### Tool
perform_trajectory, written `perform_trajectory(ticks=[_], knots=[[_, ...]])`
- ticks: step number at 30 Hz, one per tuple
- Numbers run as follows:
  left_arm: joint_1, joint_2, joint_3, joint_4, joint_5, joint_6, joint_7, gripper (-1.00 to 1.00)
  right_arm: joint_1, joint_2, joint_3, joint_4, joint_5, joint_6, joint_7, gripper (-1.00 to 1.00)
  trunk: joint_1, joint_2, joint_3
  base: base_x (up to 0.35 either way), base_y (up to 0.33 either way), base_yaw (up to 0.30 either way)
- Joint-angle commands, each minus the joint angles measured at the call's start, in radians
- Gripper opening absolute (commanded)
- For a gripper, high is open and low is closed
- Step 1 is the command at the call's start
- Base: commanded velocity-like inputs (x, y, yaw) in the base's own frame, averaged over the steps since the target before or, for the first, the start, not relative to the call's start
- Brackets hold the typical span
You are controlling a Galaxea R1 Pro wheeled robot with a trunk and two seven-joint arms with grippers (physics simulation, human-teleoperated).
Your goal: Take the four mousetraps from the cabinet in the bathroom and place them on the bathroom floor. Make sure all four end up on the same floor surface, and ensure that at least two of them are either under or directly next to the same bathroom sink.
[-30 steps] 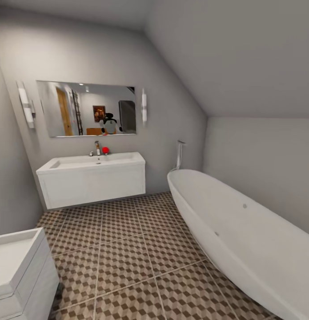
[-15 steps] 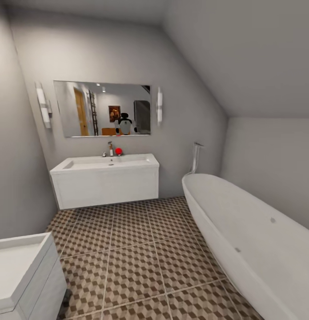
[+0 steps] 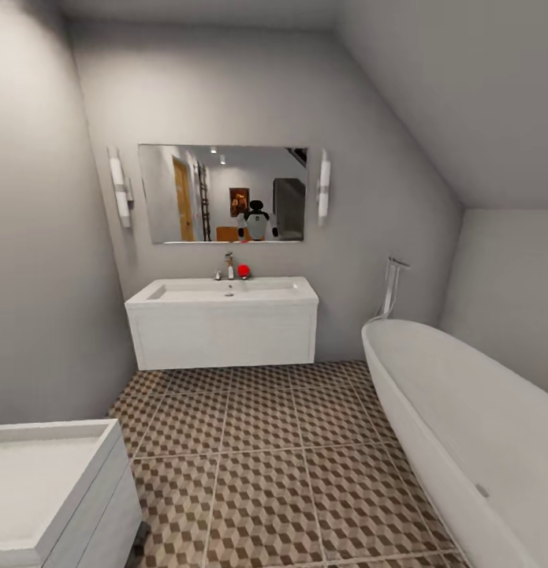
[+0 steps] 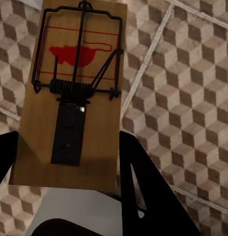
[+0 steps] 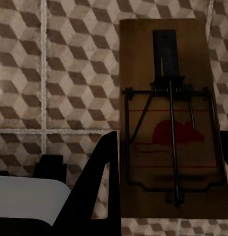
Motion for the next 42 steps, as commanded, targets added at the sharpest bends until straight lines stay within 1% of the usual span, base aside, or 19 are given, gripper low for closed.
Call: perform_trajectory(ticks=[1,7,15,22,34,42], knots=[[-0.001,0.000,0.004,0.000,-0.005,0.004,0.004,-1.00,-0.001,0.000,-0.004,0.002,0.008,0.002,-0.002,-1.00,0.001,-0.001,-0.001,0.323,0.000,0.225],[-0.001,0.000,0.004,0.000,-0.005,0.004,0.004,-1.00,-0.001,-0.001,-0.004,0.002,0.009,0.002,-0.002,-1.00,0.001,-0.001,-0.001,0.323,0.000,0.063],[-0.001,0.000,0.004,0.000,-0.006,0.004,0.004,-1.00,-0.001,0.001,-0.004,0.002,0.007,0.003,-0.003,-1.00,0.001,-0.001,-0.001,0.324,0.000,0.004],[-0.001,0.000,0.004,0.000,-0.006,0.005,0.004,-1.00,-0.001,0.007,-0.004,0.002,0.007,0.003,-0.003,-1.00,0.001,-0.001,-0.001,0.324,0.000,0.000],[-0.001,0.000,0.004,0.000,-0.006,0.005,0.004,-1.00,-0.001,0.008,-0.004,0.002,0.008,0.003,-0.003,-1.00,0.001,-0.001,-0.001,0.324,0.000,0.003],[-0.001,0.000,0.004,0.000,-0.006,0.004,0.004,-1.00,-0.001,0.006,-0.004,0.002,0.010,0.002,-0.003,-1.00,0.001,-0.001,-0.001,0.324,0.000,0.233]])
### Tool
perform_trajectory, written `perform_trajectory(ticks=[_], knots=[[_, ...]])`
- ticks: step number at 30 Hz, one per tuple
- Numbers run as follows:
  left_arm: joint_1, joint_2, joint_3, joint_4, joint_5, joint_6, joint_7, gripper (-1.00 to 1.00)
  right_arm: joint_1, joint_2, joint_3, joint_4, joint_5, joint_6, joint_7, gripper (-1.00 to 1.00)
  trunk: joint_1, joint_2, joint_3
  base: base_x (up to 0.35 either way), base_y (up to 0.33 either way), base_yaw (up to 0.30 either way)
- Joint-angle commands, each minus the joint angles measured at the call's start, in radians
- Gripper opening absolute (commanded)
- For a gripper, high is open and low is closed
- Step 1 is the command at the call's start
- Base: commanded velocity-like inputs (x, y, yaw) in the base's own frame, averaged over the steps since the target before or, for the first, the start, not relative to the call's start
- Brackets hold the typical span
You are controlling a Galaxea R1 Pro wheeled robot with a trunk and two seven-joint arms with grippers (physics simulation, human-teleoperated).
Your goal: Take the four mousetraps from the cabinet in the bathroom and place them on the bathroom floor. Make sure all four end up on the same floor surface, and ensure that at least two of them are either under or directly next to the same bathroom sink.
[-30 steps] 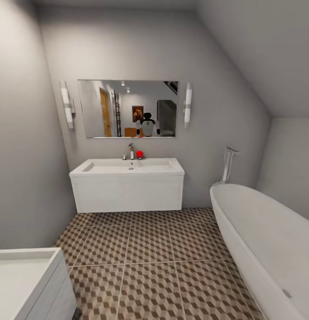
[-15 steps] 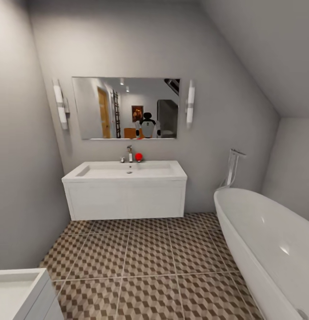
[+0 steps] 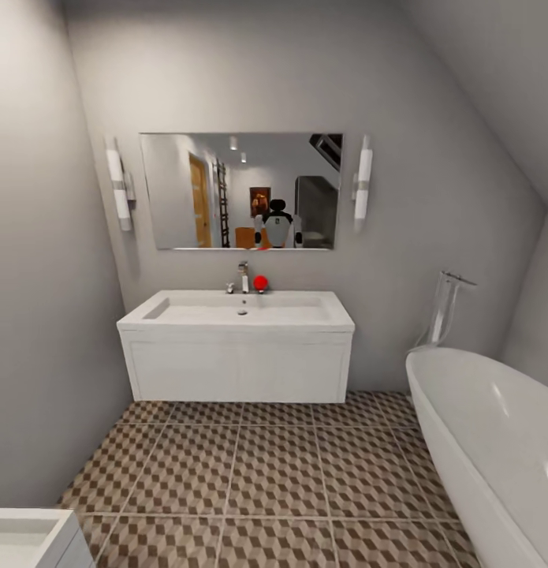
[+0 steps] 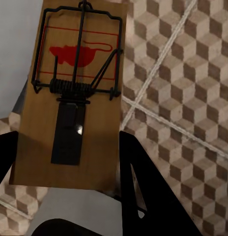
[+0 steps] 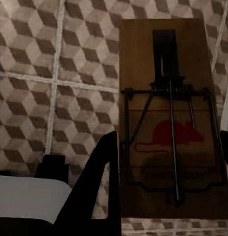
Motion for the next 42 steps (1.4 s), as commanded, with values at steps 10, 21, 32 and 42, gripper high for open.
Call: perform_trajectory(ticks=[10,21,32,42], knots=[[-0.001,-0.001,0.004,0.000,-0.006,0.004,0.004,-1.00,0.000,0.000,-0.004,0.002,0.008,0.002,-0.002,-1.00,0.001,-0.001,-0.001,0.324,0.000,0.202],[-0.001,-0.008,0.002,-0.002,-0.014,0.004,0.004,-1.00,-0.001,0.000,-0.005,0.002,0.003,0.002,-0.002,-1.00,0.001,-0.001,-0.001,0.203,0.000,-0.002],[-0.001,-0.026,0.002,-0.002,-0.015,0.006,0.004,-1.00,-0.001,0.001,-0.006,0.002,0.001,0.003,-0.002,-1.00,0.001,-0.001,-0.001,0.004,0.000,-0.219],[-0.001,-0.022,0.001,-0.002,-0.015,0.006,0.004,-1.00,-0.001,0.000,-0.006,0.002,-0.001,0.003,-0.002,-1.00,0.001,-0.001,-0.001,0.112,0.000,-0.092]])
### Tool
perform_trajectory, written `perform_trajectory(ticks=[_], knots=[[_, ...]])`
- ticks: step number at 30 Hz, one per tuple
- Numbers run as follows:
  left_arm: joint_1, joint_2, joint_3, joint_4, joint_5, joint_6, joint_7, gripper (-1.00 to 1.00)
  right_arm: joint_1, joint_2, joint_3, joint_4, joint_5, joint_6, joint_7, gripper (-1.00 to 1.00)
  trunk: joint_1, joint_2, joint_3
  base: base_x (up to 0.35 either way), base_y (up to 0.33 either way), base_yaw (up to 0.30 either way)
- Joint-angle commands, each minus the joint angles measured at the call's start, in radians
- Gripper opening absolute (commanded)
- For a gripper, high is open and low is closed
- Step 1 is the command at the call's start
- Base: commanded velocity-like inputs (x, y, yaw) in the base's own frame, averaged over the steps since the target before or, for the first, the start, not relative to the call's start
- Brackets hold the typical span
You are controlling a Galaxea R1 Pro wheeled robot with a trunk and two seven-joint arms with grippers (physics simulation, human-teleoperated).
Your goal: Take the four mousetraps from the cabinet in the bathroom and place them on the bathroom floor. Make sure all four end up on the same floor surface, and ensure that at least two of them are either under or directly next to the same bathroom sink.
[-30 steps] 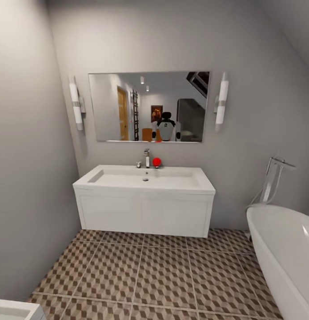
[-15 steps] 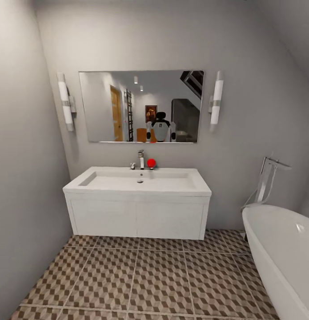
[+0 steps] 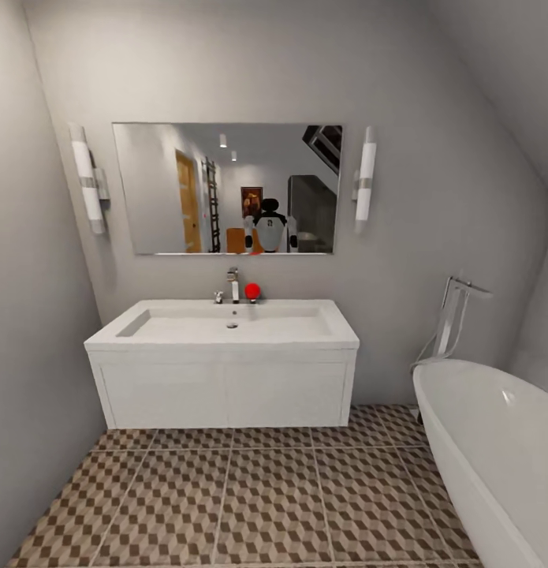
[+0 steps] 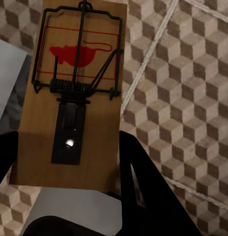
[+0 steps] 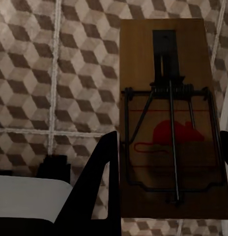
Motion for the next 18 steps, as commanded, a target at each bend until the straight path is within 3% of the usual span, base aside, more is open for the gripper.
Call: perform_trajectory(ticks=[1,18], knots=[[-0.001,0.000,0.003,-0.001,-0.004,0.004,0.004,-1.00,-0.001,0.000,-0.005,0.002,0.008,0.002,-0.002,-1.00,0.001,-0.001,-0.001,0.299,0.000,-0.005],[-0.001,0.000,0.003,-0.001,-0.005,0.003,0.004,-1.00,-0.001,0.000,-0.005,0.002,0.017,0.001,-0.002,-1.00,0.001,-0.001,-0.001,0.319,0.000,-0.001]])
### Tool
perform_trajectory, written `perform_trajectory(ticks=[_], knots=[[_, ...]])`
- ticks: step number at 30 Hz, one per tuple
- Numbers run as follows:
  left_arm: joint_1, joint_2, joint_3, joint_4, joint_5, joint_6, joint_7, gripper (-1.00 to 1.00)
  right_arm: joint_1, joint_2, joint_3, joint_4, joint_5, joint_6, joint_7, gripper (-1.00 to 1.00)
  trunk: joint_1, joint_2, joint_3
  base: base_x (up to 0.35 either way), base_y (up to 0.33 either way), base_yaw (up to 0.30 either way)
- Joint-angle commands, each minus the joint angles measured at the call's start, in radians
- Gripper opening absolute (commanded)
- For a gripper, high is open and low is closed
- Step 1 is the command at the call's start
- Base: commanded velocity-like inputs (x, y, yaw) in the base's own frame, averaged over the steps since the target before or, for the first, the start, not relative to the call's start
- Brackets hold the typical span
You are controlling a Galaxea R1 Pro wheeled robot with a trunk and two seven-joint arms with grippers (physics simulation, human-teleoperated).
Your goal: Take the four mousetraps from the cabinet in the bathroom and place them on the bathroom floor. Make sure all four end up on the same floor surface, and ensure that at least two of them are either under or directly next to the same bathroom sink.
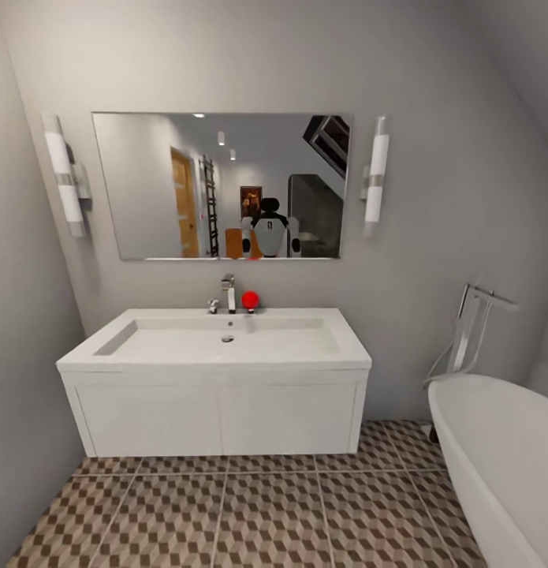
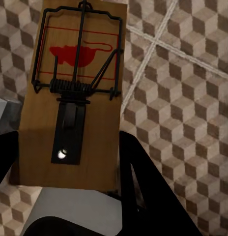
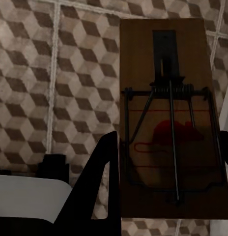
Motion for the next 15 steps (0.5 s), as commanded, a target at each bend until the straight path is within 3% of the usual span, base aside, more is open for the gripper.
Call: perform_trajectory(ticks=[1,6,15], knots=[[-0.001,0.000,0.003,-0.001,-0.004,0.004,0.004,-1.00,-0.002,0.000,-0.004,0.002,0.009,0.002,-0.002,-1.00,0.001,-0.001,-0.001,0.290,0.000,0.000],[-0.001,-0.002,0.004,-0.002,-0.003,0.004,0.004,-1.00,-0.002,-0.002,-0.004,0.002,0.010,0.002,-0.002,-1.00,0.001,-0.001,-0.001,0.140,0.000,0.000],[-0.001,-0.006,0.006,-0.004,0.001,0.006,0.006,-1.00,-0.002,-0.004,-0.004,0.002,0.005,0.002,-0.002,-1.00,0.001,-0.001,-0.001,0.021,0.000,0.000]])
